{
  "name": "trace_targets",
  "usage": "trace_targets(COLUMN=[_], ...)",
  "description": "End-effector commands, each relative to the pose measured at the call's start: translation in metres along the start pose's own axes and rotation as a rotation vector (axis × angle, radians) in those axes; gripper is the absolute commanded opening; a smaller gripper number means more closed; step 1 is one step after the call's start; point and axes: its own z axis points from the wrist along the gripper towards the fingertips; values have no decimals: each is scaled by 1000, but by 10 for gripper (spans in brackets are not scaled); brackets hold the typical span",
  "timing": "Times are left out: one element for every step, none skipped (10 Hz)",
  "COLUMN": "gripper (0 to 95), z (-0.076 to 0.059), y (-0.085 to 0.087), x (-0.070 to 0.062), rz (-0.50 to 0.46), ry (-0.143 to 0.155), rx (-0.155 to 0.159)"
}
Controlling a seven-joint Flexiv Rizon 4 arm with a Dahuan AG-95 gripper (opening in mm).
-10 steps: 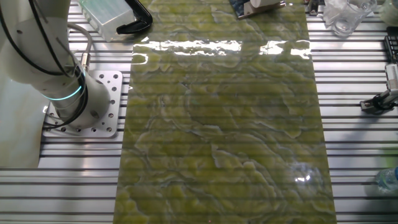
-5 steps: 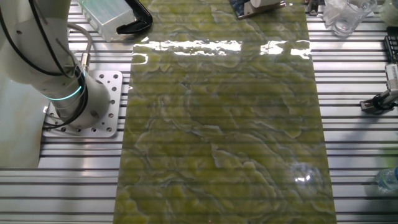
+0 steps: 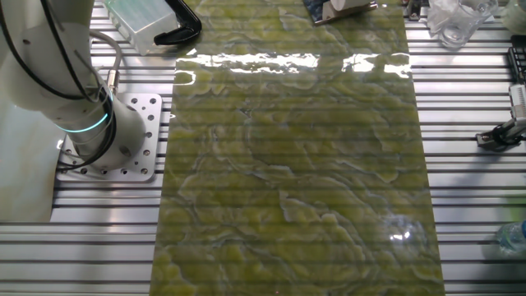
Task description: Take the roll of paper down from the shelf
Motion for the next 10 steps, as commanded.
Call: trace_targets(gripper=[950, 950, 950, 950, 950, 950, 950, 950, 760, 760], z=[1, 2, 3, 3, 5, 6, 7, 8, 8, 8], y=[0, 1, 1, 1, 4, 4, 4, 4, 4, 4], x=[-2, -2, 0, 0, 2, 4, 7, 9, 10, 10], rz=[-6, -6, 0, -2, 4, 11, 15, 16, 17, 21], ry=[4, 4, 5, 4, 4, 4, 1, 0, -2, -6], rx=[-5, -11, -17, -21, -22, -20, -21, -22, -25, -32])
